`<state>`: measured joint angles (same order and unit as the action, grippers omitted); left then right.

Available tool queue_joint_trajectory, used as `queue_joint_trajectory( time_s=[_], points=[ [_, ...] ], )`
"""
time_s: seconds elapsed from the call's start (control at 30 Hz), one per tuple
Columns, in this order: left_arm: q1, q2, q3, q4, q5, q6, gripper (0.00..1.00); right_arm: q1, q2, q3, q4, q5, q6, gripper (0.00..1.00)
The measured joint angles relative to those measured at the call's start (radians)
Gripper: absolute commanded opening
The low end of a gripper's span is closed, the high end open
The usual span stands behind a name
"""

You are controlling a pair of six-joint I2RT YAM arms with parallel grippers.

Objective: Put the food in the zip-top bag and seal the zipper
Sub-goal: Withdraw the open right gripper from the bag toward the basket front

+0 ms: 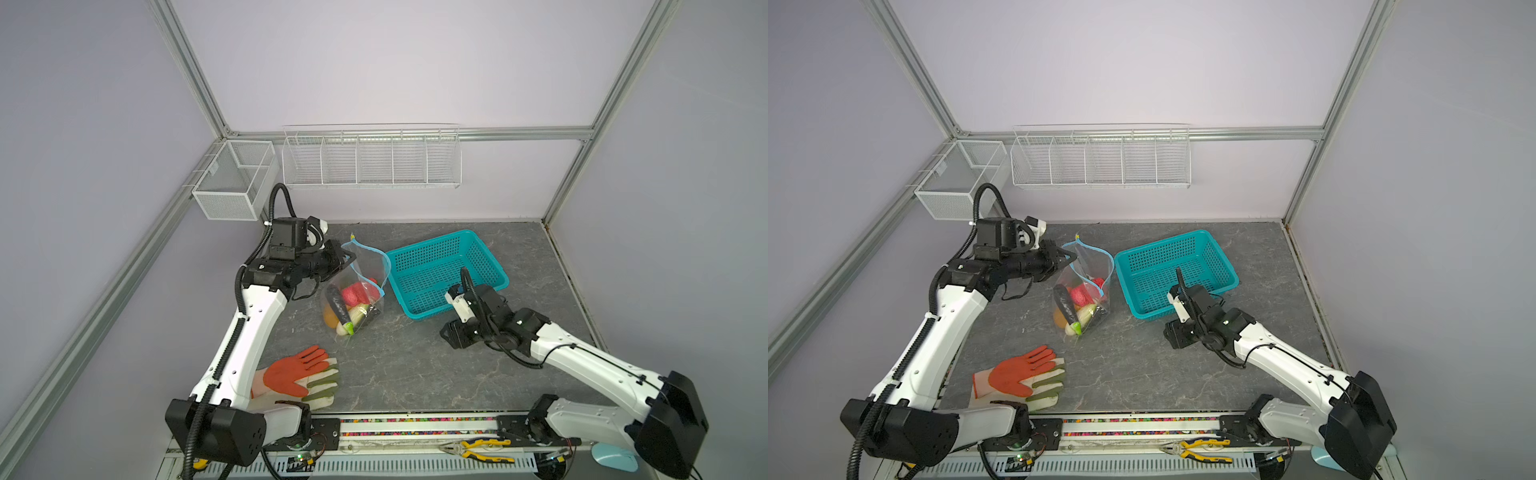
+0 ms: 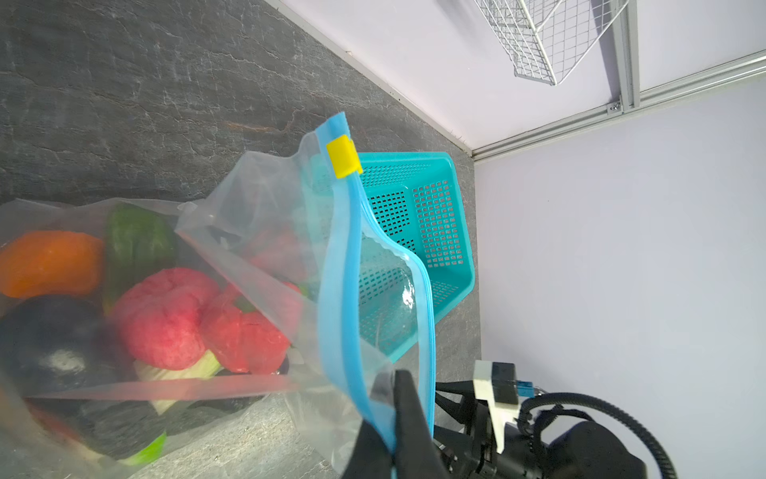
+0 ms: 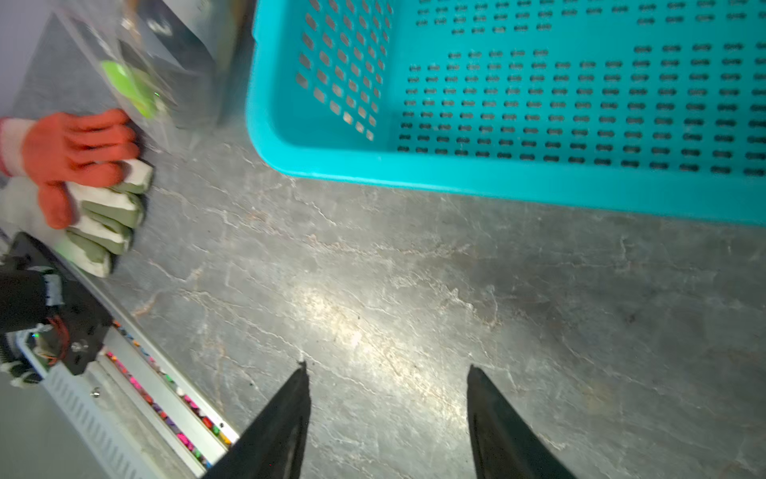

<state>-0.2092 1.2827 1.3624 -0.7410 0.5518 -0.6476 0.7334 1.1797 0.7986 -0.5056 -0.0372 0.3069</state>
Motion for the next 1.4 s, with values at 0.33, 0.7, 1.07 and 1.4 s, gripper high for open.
queue_joint_trajectory(
  time_s=[0.33, 0.7, 1.07, 1.4],
  points=[
    [0.0, 0.001, 0.0, 0.0, -0.001, 0.001, 0.0, 0.001, 0.172, -0.015, 0.216, 0.048, -0.047, 0.64],
    [0.0, 0.023, 0.0, 0.0, -0.001, 0.001, 0.0, -0.043, 0.384, 0.095, 0.368, 0.042, -0.109, 0.64],
    [0.0, 0.026, 0.0, 0.0, -0.001, 0.001, 0.0, -0.118, 0.511, 0.224, 0.452, -0.009, -0.169, 0.67],
    [0.0, 0.026, 0.0, 0.0, -0.002, 0.001, 0.0, -0.16, 0.564, 0.293, 0.475, -0.024, -0.203, 0.67]
  ],
)
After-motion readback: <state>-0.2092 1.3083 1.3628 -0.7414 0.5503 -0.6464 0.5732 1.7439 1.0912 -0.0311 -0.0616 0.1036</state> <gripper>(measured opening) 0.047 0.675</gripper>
